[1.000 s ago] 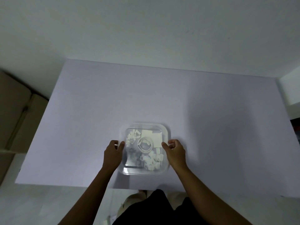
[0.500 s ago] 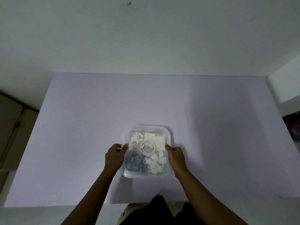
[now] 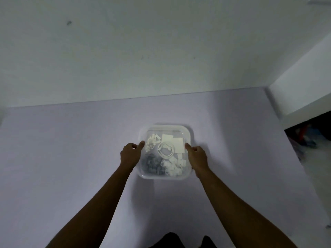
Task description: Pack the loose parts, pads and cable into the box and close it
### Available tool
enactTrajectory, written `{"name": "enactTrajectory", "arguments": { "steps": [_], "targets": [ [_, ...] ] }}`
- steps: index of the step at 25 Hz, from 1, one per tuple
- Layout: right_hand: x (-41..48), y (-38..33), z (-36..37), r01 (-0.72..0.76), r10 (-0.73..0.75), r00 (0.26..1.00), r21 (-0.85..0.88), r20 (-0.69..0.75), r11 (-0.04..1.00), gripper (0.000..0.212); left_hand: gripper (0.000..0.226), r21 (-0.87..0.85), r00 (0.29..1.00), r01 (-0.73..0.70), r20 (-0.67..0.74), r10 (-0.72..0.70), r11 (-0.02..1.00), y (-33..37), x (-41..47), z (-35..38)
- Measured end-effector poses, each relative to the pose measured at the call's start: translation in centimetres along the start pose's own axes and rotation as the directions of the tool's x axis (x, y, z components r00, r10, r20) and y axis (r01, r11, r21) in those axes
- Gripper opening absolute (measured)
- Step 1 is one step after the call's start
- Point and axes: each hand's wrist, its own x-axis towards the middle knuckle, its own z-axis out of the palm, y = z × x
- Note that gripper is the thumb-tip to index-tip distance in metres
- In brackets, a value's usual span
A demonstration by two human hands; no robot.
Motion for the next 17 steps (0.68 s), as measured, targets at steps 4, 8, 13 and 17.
{"name": "enactTrajectory", "arguments": {
  "steps": [4,8,13,17],
  "targets": [
    [6.3,-4.1,-2.3,0.045,-0.046,0.998,-0.016,-0.031,0.999,0.043,0.046,-0.045,1.000,0.012,-0.007,-0.012,0.999,5.5,3.7,3.2],
    [11.2,-8.6,-3.2,0.108,-0.110,0.994,-0.093,-0.018,0.990,0.050,0.047,-0.053,0.999,0.025,-0.037,-0.027,0.998,9.7,6.4,4.6],
    [13.6,-10.2,-3.5,0.112,-0.107,0.993,-0.150,0.038,0.982,0.059,0.052,-0.048,0.998,0.038,-0.047,-0.041,0.998,10.8,7.1,5.0],
    [11.7,-8.6,-3.7,0.183,-0.182,0.983,-0.155,0.018,0.971,0.058,0.071,-0.058,0.996,-0.082,0.034,0.084,0.995,9.7,6.3,3.8]
  ]
}}
